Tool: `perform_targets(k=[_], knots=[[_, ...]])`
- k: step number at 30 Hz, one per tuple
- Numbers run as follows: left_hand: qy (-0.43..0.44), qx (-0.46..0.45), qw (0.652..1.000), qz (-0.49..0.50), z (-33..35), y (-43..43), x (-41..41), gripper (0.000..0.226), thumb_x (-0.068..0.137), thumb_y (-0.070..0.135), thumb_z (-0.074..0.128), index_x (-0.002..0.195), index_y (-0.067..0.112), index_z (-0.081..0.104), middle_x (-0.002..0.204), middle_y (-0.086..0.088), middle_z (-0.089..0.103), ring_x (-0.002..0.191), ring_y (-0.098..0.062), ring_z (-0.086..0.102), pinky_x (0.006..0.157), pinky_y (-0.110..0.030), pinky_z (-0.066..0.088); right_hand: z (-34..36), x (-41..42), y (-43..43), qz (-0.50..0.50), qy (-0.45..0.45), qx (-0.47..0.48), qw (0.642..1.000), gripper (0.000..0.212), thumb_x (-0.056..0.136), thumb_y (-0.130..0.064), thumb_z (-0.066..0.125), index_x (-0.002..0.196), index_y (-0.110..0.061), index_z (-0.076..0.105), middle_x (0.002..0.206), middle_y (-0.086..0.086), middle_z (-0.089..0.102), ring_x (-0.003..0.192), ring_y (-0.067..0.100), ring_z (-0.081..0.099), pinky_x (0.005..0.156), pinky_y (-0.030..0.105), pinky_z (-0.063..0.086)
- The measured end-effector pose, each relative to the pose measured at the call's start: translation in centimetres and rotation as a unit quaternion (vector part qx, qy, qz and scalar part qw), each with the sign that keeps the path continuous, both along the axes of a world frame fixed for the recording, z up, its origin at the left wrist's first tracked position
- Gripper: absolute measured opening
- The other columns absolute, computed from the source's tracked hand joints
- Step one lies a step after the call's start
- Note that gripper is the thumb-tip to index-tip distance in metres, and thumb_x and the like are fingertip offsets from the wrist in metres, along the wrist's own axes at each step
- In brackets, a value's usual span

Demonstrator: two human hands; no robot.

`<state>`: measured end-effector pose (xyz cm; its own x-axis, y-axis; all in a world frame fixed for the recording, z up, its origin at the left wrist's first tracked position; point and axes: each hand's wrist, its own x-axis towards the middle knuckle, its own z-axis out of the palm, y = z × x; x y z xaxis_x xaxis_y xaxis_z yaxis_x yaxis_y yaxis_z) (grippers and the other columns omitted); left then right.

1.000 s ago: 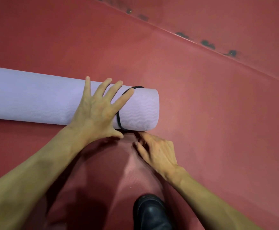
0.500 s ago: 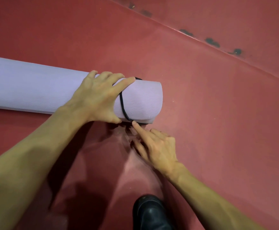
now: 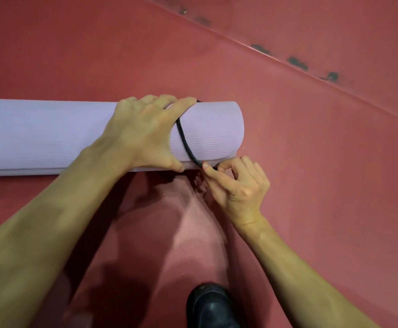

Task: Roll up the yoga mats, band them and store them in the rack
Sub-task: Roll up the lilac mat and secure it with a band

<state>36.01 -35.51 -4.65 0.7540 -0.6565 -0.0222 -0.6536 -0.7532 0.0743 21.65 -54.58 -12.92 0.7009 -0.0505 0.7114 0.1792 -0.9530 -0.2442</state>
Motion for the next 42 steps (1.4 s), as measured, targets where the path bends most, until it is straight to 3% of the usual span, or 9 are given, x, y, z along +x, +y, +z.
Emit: perform_targets(k=[4, 8, 13, 17, 21, 29, 35, 42], knots=[[0.013, 0.005, 1.0, -0.012, -2.4, -0.2, -0.6, 0.132, 0.041, 0.086, 0.075, 0.156, 0.039, 0.029, 0.144, 0.006, 0.056, 0.121, -0.028, 0.059, 0.095, -0.046, 0.048, -1.6, -1.6, 0.9, -0.028, 0.06, 0.075, 0.995, 0.004, 0.093, -0.026, 0.082, 0.092, -0.023, 0.084, 0.082, -0.003, 0.066, 0.064, 0.018, 0.051, 0.055, 0.037, 0.041], [0.024, -0.002, 1.0, -0.02, -2.8, -0.3, -0.4, 0.132, 0.042, 0.086, 0.072, 0.156, 0.037, 0.029, 0.147, 0.004, 0.054, 0.125, -0.028, 0.058, 0.101, -0.048, 0.046, -2.6, -3.3, 2.0, -0.06, 0.133, 0.143, 0.979, 0.01, 0.093, -0.033, 0.081, 0.095, -0.023, 0.082, 0.101, -0.006, 0.069, 0.077, 0.011, 0.062, 0.063, 0.025, 0.049], [0.04, -0.007, 0.999, -0.029, -2.8, 0.2, -0.7, 0.134, 0.05, 0.111, 0.031, 0.16, 0.035, 0.028, 0.154, 0.001, 0.049, 0.134, -0.028, 0.051, 0.114, -0.056, 0.036, -2.6, -3.4, 1.6, -0.069, 0.12, 0.11, 0.984, 0.011, 0.095, -0.036, 0.078, 0.096, -0.026, 0.082, 0.094, -0.008, 0.071, 0.076, 0.015, 0.067, 0.062, 0.038, 0.052], [0.033, -0.024, 0.999, 0.001, -3.4, -0.1, -1.4, 0.11, 0.07, 0.102, 0.018, 0.161, 0.04, 0.028, 0.157, 0.001, 0.047, 0.14, -0.026, 0.047, 0.121, -0.059, 0.027, -3.2, -4.2, 1.4, -0.102, 0.17, 0.118, 0.973, 0.021, 0.1, -0.046, 0.068, 0.098, -0.029, 0.081, 0.084, -0.008, 0.06, 0.071, 0.016, 0.059, 0.06, 0.04, 0.049], [0.029, -0.033, 0.999, 0.014, -3.7, -0.3, -1.5, 0.102, 0.075, 0.096, 0.02, 0.159, 0.041, 0.032, 0.155, 0.002, 0.048, 0.139, -0.025, 0.047, 0.121, -0.058, 0.027, -3.3, -4.4, 1.9, -0.111, 0.227, 0.148, 0.956, 0.023, 0.101, -0.049, 0.063, 0.101, -0.033, 0.079, 0.082, -0.01, 0.053, 0.068, 0.013, 0.053, 0.064, 0.037, 0.047], [0.025, -0.04, 0.999, 0.021, -4.0, -0.3, -1.6, 0.1, 0.075, 0.096, 0.022, 0.158, 0.041, 0.036, 0.154, 0.002, 0.05, 0.139, -0.024, 0.048, 0.121, -0.056, 0.028, -3.8, -4.5, 0.1, -0.199, 0.261, 0.134, 0.935, 0.035, 0.1, -0.049, 0.057, 0.081, -0.029, 0.077, 0.075, -0.01, 0.054, 0.071, 0.016, 0.053, 0.069, 0.04, 0.041], [0.017, -0.049, 0.999, 0.018, -4.0, -0.2, -1.9, 0.099, 0.076, 0.095, 0.026, 0.157, 0.039, 0.039, 0.151, 0.0, 0.053, 0.136, -0.026, 0.05, 0.119, -0.057, 0.03, -2.5, -2.7, -0.9, -0.17, 0.444, 0.084, 0.876, 0.04, 0.089, -0.074, 0.051, 0.085, -0.047, 0.08, 0.088, -0.015, 0.069, 0.093, 0.011, 0.063, 0.084, 0.037, 0.037], [0.016, -0.053, 0.998, 0.023, -4.0, -0.5, -1.3, 0.1, 0.073, 0.096, 0.024, 0.153, 0.039, 0.044, 0.146, 0.002, 0.057, 0.13, -0.026, 0.055, 0.108, -0.05, 0.039, -1.3, -0.6, -0.2, -0.19, 0.493, 0.087, 0.845, 0.063, 0.062, -0.099, 0.048, 0.078, -0.044, 0.076, 0.093, -0.018, 0.072, 0.093, 0.014, 0.067, 0.09, 0.039, 0.044]])
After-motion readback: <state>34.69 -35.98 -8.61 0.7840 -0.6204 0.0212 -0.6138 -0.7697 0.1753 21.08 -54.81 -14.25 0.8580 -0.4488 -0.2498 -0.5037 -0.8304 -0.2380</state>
